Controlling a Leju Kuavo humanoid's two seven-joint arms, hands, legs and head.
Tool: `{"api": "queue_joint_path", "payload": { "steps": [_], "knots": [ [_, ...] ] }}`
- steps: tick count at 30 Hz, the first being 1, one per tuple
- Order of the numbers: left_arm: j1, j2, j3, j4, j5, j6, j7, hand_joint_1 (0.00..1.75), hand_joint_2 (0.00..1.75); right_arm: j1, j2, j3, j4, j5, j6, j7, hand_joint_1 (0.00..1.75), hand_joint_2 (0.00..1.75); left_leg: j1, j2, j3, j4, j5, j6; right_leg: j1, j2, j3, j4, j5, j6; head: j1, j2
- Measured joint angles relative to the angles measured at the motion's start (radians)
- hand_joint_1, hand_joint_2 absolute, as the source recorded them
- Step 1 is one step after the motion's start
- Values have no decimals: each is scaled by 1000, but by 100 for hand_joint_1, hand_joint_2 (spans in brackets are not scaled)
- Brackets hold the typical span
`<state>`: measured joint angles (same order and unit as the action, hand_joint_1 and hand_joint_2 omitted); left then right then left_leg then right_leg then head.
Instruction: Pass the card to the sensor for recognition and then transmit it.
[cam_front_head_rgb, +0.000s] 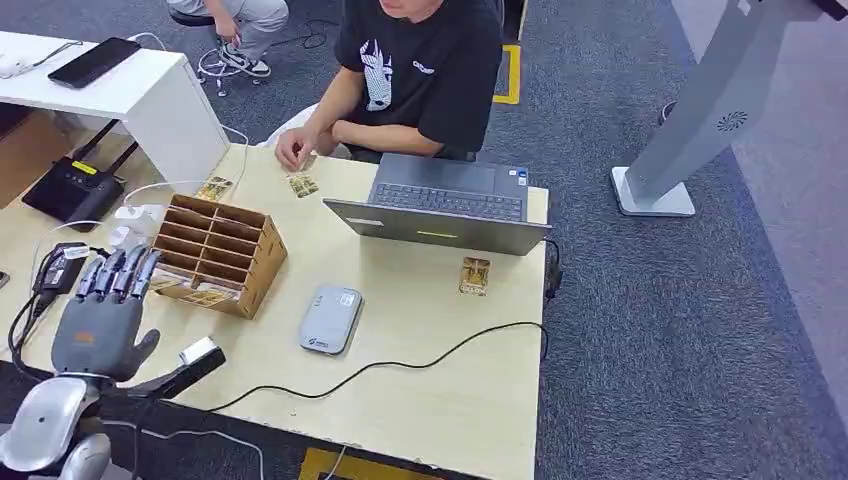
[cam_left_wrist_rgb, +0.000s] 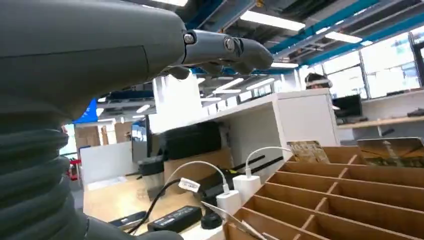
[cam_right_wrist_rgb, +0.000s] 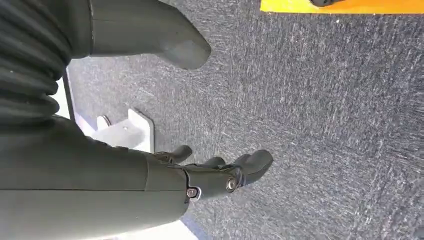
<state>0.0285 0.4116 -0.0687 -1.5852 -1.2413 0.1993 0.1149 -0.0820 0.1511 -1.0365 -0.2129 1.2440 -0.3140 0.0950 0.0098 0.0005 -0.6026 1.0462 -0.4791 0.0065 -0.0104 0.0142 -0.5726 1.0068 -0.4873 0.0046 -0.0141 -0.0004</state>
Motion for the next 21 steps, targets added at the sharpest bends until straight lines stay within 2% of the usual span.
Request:
{"api": "queue_joint_path", "payload": {
  "steps": [3, 9, 21],
  "knots": [
    [-31, -19, 20, 73, -3, 45, -22, 0, 175, -1, 0, 2, 0, 9, 1, -2, 0, 175, 0, -1, 0, 0, 0, 0, 0, -1, 0, 0, 0, 0, 0, 0],
    [-86, -53, 37, 194, 0, 61, -45, 0, 175, -3, 0, 12, 0, 24, 2, 7, 0, 175, 0, 0, 0, 0, 1, 1, 0, -1, 0, 0, 0, 0, 0, 0],
    [-108, -78, 39, 259, 0, 62, -46, 0, 175, -3, 0, 23, 0, 24, 2, 8, 0, 175, 0, 0, 0, 0, 0, 1, 0, -1, 0, 0, 0, 0, 0, 0]
  ]
}}
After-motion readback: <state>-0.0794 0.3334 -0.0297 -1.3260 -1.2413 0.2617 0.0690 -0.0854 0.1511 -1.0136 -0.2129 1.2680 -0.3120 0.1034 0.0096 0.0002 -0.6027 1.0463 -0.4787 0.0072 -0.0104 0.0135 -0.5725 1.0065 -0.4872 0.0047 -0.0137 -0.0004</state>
